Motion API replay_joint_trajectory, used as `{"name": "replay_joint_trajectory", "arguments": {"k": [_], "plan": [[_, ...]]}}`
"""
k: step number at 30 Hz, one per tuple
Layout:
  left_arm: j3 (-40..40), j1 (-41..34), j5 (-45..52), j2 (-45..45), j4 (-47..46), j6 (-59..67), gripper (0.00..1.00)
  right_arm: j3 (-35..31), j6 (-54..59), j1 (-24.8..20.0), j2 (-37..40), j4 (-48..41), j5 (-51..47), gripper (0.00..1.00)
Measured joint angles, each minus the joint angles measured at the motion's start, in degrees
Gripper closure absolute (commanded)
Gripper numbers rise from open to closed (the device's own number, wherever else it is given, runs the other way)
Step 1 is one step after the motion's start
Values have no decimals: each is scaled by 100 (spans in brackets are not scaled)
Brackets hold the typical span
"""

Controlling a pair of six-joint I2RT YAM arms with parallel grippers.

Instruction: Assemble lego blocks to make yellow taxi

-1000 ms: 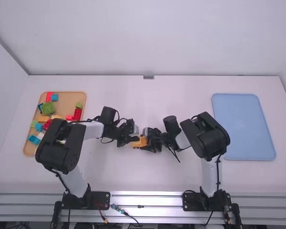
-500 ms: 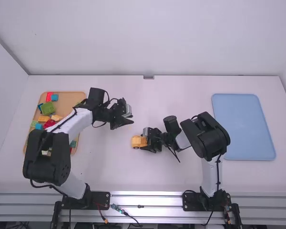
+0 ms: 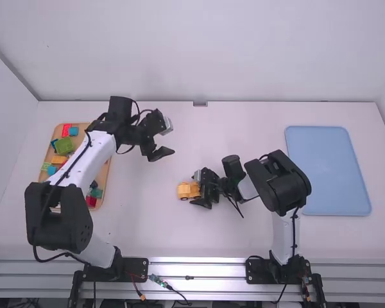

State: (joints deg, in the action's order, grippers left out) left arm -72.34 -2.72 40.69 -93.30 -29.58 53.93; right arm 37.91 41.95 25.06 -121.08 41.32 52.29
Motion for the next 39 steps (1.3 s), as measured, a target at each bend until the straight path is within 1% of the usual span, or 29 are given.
{"name": "replay_joint_trajectory", "arguments": {"k": [5,8,12,13,16,17,20,25,30,36,39], "plan": [[-492,398,-651,-2,0,-1156,1,-15,-160,-55,31,-24,-2,1],[-678,820,-1202,0,22,-1978,1,-131,-216,-197,304,-267,-72,1],[-699,1405,-2177,0,9,-3040,1,-280,-286,-442,1147,-1311,-516,1],[-699,1438,-2240,0,4,-3101,1,-286,-293,-459,1233,-1401,-566,1],[-702,1840,-3154,0,-59,-3906,1,-278,-291,-560,1961,-2129,-935,1],[-699,1869,-3222,-2,-61,-3956,1,-273,-302,-562,1991,-2159,-946,1],[-699,2133,-3753,0,68,-4319,1,-254,-291,-586,2575,-2658,-1110,1],[-516,2168,-4048,0,372,-4520,1,-210,-278,-584,3032,-2789,-1228,1],[-181,2146,-4083,0,765,-4645,1,-208,-286,-584,3180,-2791,-1316,1],[-2,2179,-4439,0,892,-5584,1,-208,-284,-584,3185,-2776,-1351,1],[-2,2284,-4411,0,885,-6011,1,-208,-304,-584,3185,-2778,-1355,1]]}}
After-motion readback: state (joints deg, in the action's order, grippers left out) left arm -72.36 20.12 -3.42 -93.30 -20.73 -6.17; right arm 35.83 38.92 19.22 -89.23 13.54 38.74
